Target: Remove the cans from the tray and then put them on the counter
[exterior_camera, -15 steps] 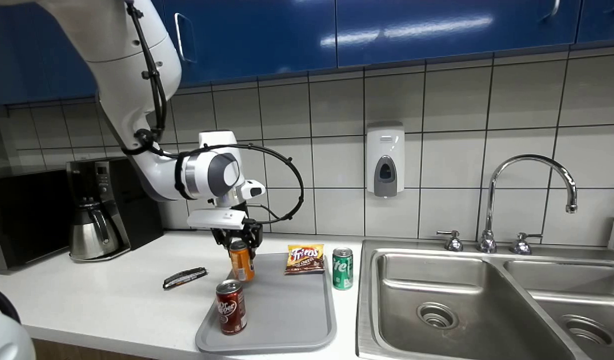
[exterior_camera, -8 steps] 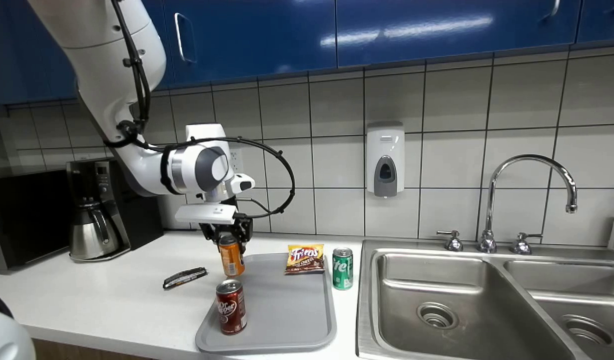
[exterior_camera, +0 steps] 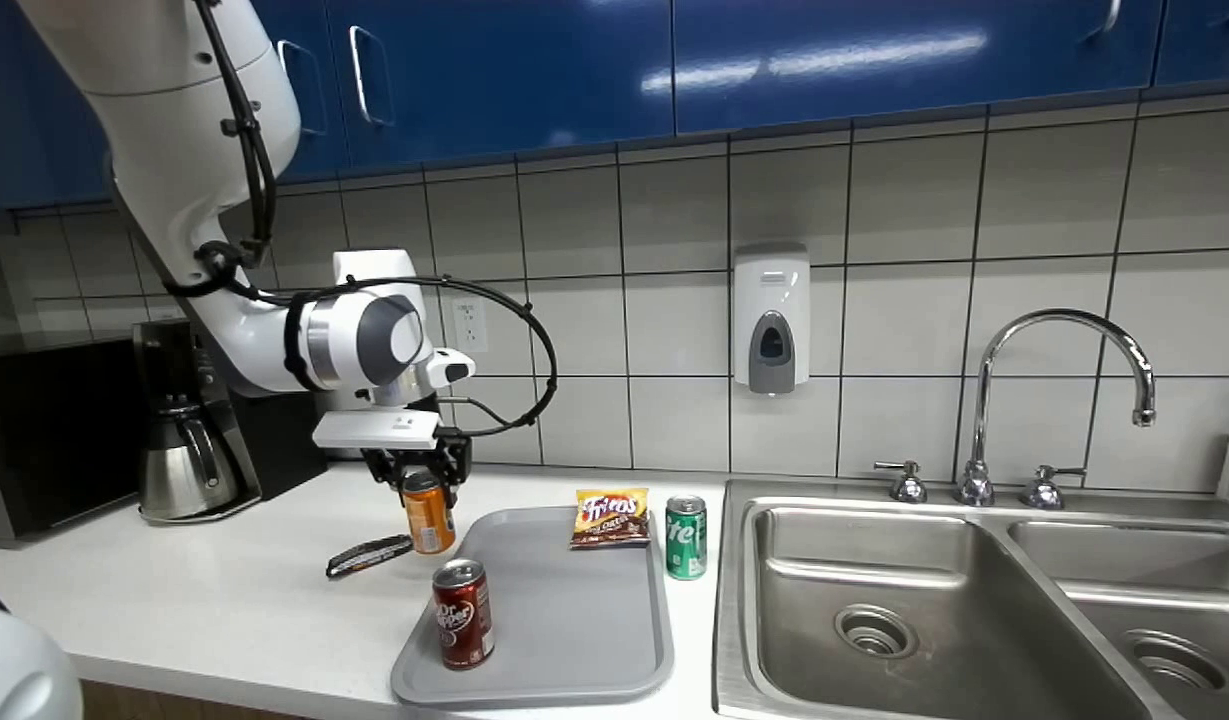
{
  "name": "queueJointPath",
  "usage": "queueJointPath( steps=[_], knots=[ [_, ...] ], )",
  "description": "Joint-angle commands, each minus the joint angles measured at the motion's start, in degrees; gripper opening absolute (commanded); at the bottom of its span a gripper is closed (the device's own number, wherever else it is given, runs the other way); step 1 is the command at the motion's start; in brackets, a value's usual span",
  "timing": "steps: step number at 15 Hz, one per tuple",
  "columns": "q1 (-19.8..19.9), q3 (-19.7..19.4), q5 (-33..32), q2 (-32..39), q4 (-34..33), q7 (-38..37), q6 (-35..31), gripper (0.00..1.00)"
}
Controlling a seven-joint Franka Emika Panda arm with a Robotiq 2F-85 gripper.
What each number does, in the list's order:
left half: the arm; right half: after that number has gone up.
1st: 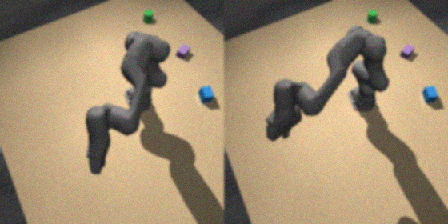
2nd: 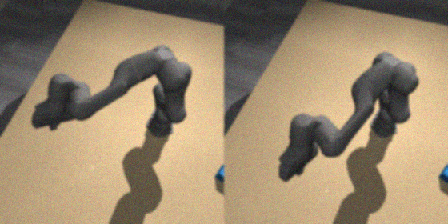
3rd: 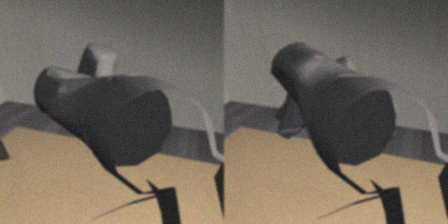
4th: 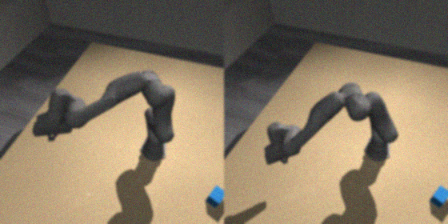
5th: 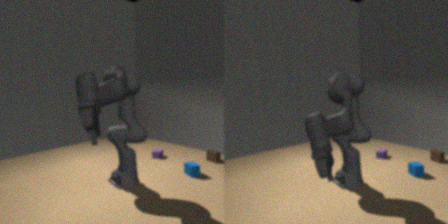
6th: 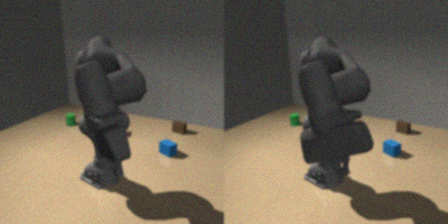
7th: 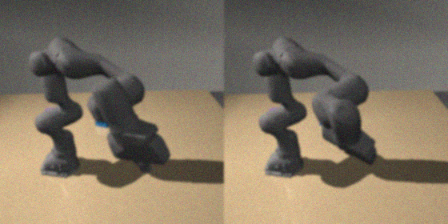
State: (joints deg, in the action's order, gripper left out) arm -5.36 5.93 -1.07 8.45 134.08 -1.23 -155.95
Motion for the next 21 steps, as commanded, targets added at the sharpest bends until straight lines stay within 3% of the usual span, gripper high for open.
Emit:
queueJointPath(
  steps=[1,21],
  knots=[
    [-0.9,1.0,0.7,-0.3,-0.3,1.5,-0.4,0.38],
    [-3.0,0.3,-3.3,6.7,-3.9,-0.1,0.0,0.38]
  ],
)
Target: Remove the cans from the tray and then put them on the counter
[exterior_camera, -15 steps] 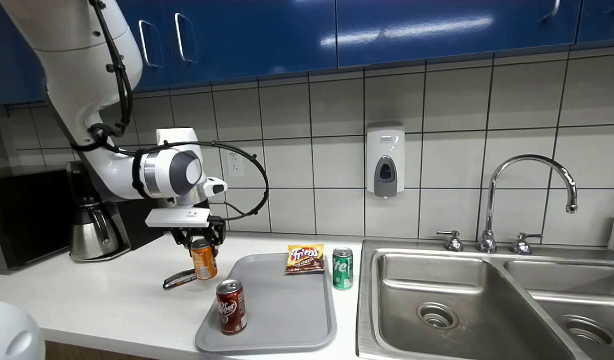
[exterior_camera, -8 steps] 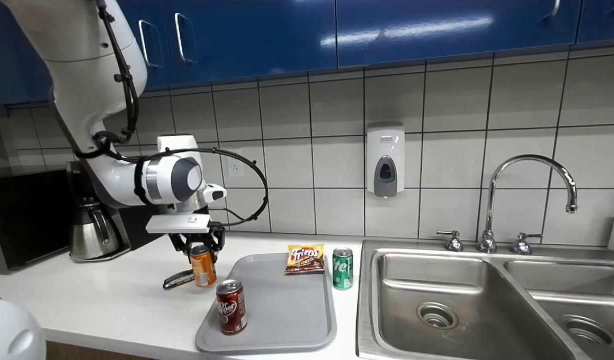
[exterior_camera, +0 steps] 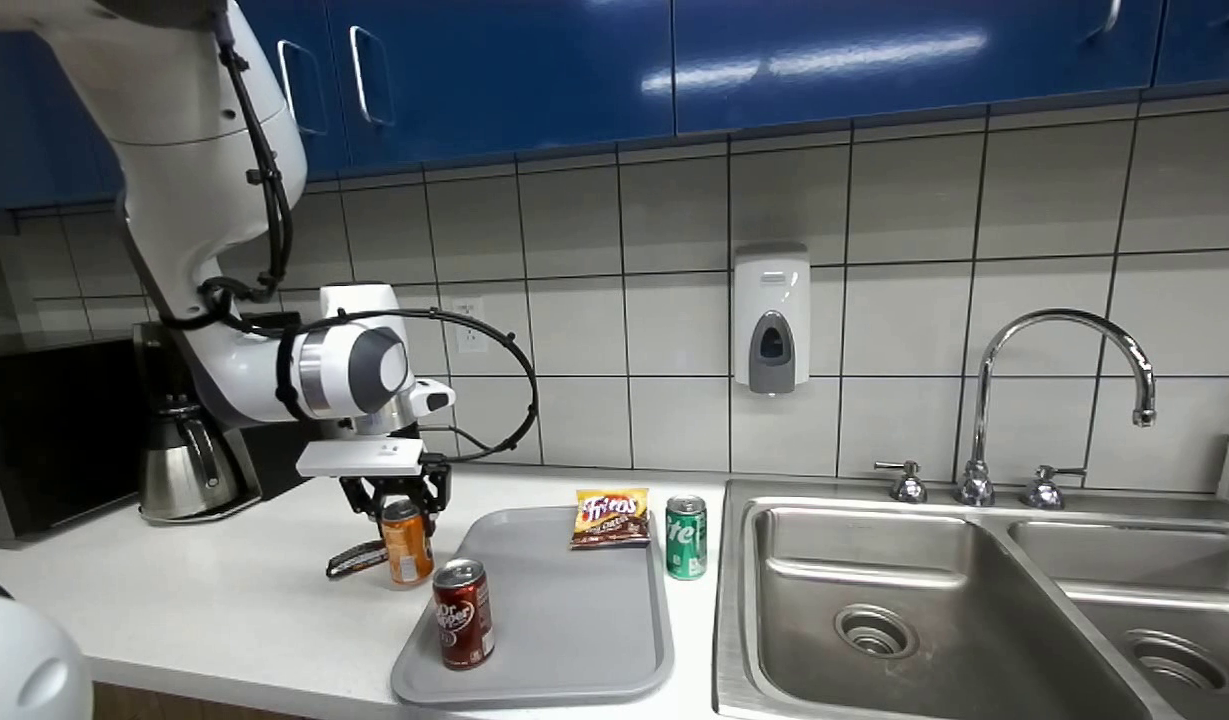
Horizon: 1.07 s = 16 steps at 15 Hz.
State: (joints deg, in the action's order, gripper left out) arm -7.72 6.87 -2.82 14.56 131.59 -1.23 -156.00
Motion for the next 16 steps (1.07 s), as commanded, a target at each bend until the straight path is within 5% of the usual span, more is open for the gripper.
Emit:
queueJointPath(
  steps=[1,3,4,7,16],
  knots=[
    [-0.7,-0.7,-1.6,0.7,-1.5,-0.2,0.0,0.38],
    [-0.9,-0.9,-2.1,0.9,-1.7,-0.5,0.2,0.38],
    [-1.0,-1.0,-2.5,1.0,-1.7,-0.5,0.3,0.88],
    [-1.2,-1.2,-3.8,0.7,-1.5,-0.8,0.1,1.0],
    [-0.3,-0.4,-2.1,-4.9,3.2,0.5,-5.3,1.0]
  ],
)
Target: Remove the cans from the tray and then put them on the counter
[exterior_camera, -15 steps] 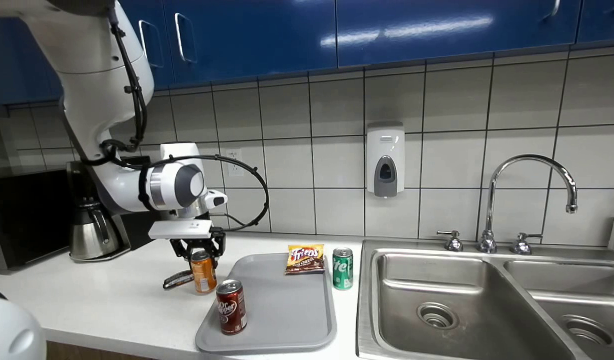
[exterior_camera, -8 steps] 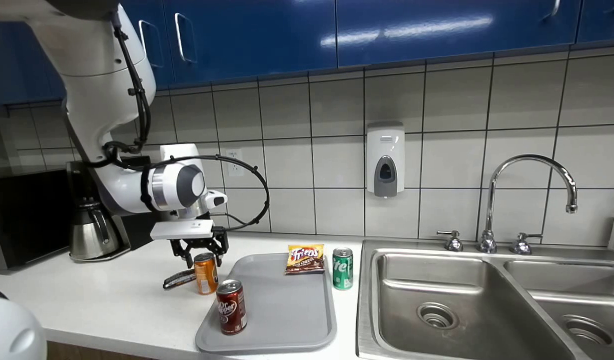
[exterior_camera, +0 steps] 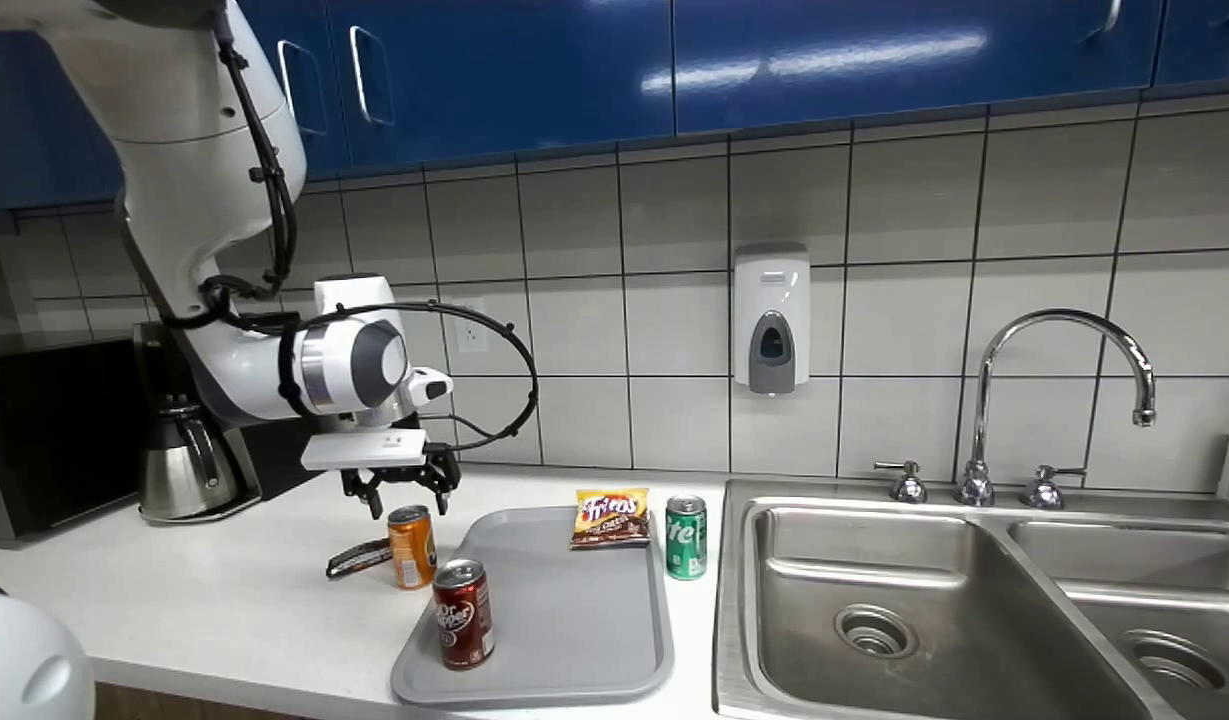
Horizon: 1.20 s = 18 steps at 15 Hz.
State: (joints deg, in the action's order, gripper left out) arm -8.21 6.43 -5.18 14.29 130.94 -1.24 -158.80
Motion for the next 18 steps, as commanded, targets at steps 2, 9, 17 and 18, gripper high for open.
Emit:
queueJointPath(
  steps=[2,9,17,18],
  knots=[
    [0.7,0.6,1.4,-7.3,6.3,1.5,-4.6,1.0],
    [0.6,-0.2,0.9,-15.5,12.7,0.0,-5.6,1.0],
    [2.6,-2.2,1.2,-20.2,16.5,0.0,-2.6,1.0],
    [3.0,-2.7,1.5,-20.5,16.7,0.0,-1.9,1.0]
  ],
)
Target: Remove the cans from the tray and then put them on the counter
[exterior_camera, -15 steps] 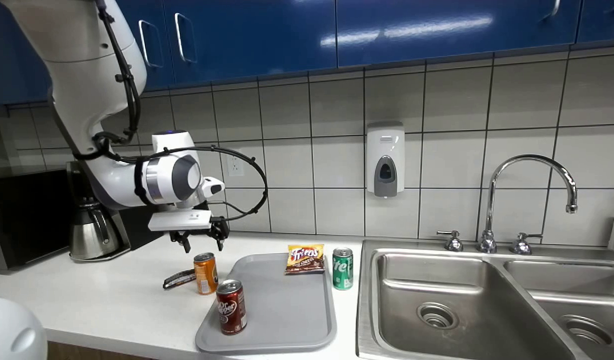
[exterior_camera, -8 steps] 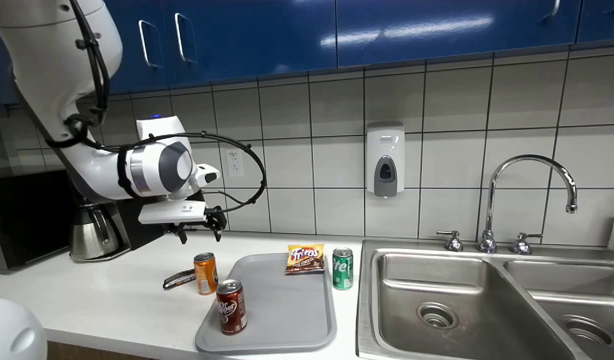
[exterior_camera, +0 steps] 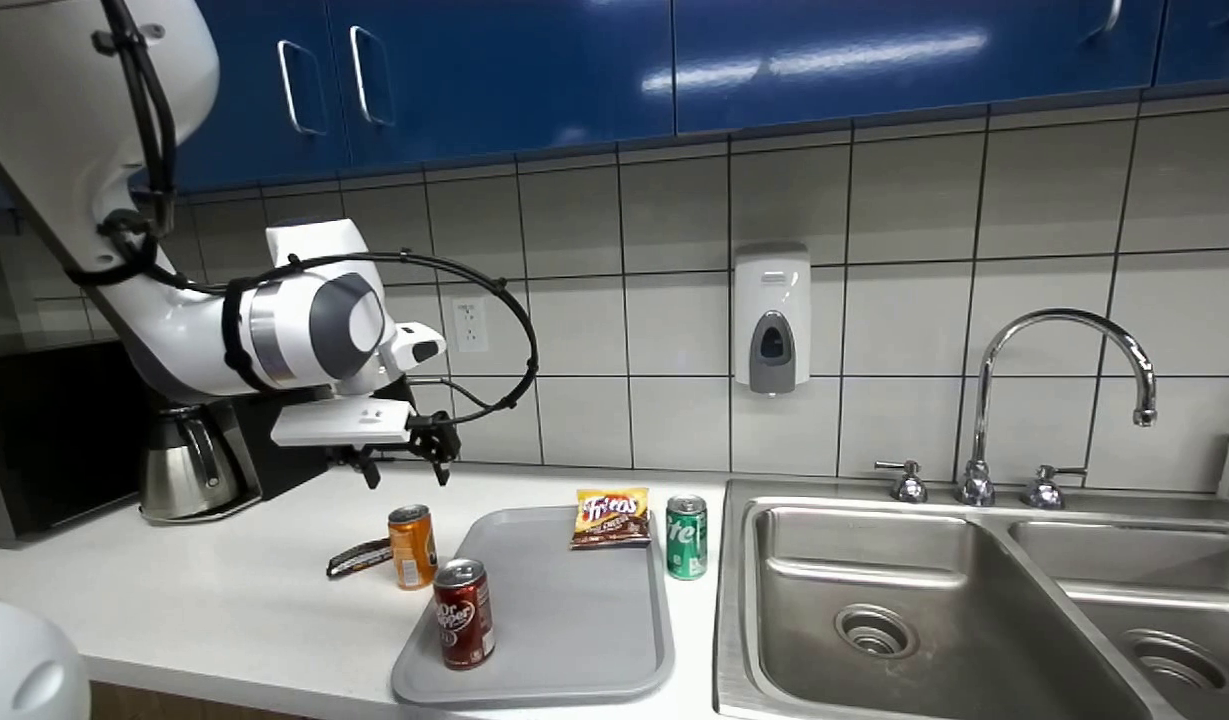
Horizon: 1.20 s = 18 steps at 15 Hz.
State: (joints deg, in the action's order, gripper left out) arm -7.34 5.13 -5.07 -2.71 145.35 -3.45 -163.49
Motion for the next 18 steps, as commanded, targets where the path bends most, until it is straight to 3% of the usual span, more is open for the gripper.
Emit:
queueJointPath(
  steps=[1,7,18],
  knots=[
    [2.8,-2.2,1.4,-3.8,2.5,2.3,3.5,1.0],
    [6.4,-5.4,-0.2,-4.7,2.9,2.3,6.9,1.0],
    [6.9,-6.6,0.6,-5.6,4.2,5.8,16.8,1.0]
  ],
)
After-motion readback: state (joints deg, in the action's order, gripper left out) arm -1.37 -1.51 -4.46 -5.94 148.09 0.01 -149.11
